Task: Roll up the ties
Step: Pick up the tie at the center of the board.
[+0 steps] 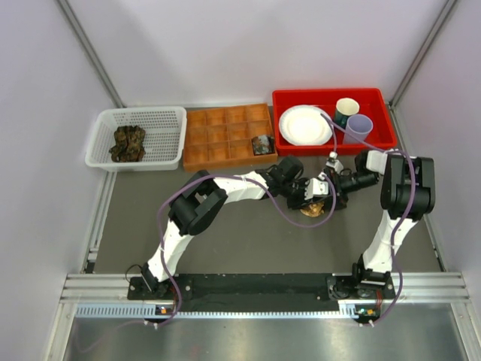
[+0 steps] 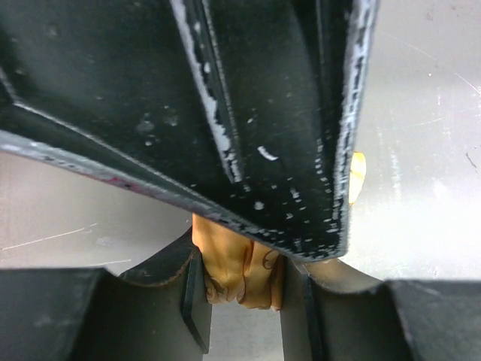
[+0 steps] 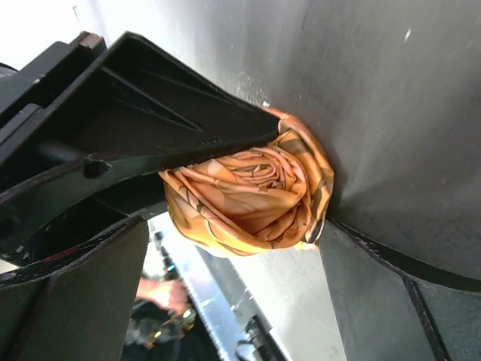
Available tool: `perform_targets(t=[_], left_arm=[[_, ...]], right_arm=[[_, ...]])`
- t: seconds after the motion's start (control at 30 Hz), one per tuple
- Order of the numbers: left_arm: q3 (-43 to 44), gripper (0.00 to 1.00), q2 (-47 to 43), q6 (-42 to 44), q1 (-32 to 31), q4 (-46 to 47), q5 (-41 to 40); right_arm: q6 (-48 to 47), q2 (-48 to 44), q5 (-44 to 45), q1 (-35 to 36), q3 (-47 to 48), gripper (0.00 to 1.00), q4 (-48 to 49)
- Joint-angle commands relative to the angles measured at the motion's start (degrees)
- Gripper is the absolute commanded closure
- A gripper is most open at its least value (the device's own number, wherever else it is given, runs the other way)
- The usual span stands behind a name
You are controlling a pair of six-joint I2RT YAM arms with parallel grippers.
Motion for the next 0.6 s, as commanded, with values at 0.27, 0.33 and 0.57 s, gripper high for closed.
perform_targets(t=[0.27, 0.33, 0.57], left_arm=[[-3.7, 1.0, 4.4, -0.4, 0.1, -12.4, -3.3], [-3.7, 1.0, 4.3, -0.3, 0.2, -12.6, -3.2], [-3.8, 1.0, 4.4, -0.3, 0.2, -12.6, -2.9]], right_arm=[[-4.2, 1.4, 0.0, 0.5, 1.4, 0.16, -3.2], [-2.0, 0.4, 0.4, 0.2, 0.7, 0.18, -1.4], [6.3, -0.1, 5.2, 0.2, 0.4, 0.17, 7.5]])
